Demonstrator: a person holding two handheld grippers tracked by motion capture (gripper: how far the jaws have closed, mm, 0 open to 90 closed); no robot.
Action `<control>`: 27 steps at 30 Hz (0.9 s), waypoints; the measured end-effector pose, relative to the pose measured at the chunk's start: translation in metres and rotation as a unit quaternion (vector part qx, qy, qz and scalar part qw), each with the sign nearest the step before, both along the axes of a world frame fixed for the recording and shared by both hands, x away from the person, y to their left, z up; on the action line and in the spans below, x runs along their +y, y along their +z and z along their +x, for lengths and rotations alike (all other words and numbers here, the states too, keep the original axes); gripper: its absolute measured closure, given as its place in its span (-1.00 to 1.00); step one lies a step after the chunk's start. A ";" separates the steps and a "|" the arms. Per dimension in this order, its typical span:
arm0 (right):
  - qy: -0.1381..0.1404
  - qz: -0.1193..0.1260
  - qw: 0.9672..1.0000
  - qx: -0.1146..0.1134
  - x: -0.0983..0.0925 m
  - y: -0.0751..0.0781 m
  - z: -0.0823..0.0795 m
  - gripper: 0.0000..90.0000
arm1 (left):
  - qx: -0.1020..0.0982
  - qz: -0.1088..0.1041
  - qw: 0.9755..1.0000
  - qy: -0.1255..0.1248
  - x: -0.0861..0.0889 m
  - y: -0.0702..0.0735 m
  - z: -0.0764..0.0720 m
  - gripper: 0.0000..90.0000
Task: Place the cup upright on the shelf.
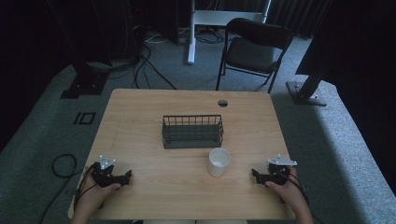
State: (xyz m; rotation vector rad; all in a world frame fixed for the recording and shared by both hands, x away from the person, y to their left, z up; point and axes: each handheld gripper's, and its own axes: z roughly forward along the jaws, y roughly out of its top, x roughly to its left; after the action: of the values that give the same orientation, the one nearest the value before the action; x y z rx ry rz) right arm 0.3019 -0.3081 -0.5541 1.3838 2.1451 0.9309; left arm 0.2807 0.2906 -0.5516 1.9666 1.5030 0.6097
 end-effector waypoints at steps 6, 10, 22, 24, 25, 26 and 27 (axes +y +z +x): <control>0.000 0.000 1.000 0.000 0.000 0.000 0.000 -0.72 | 0.001 0.001 1.000 -0.006 0.001 0.000 0.001 -0.96; 0.001 0.000 1.000 0.001 0.000 0.000 0.000 -0.73 | 0.001 0.001 1.000 -0.006 0.001 0.000 0.001 -0.96; 0.001 -0.001 1.000 0.001 0.000 0.000 0.000 -0.73 | 0.000 0.000 1.000 -0.019 0.003 0.000 0.000 -0.96; 0.001 -0.001 1.000 0.000 0.000 0.000 0.000 -0.73 | 0.000 0.001 1.000 -0.028 0.005 0.000 0.000 -0.96; 0.002 -0.001 1.000 0.000 0.000 0.000 0.000 -0.73 | 0.000 0.001 1.000 -0.030 0.005 0.000 0.000 -0.96; 0.002 -0.001 1.000 0.000 0.000 0.000 0.000 -0.73 | 0.000 0.001 0.999 -0.033 0.005 0.000 0.001 -0.96; 0.002 -0.001 1.000 0.001 0.000 0.000 0.000 -0.73 | 0.000 0.001 0.999 -0.036 0.005 0.000 0.001 -0.96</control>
State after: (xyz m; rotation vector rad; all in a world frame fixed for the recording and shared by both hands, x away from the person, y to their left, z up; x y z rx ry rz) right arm 0.3020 -0.3077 -0.5542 1.3809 2.1494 0.9294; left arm 0.2820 0.2957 -0.5515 2.0123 1.4256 0.5824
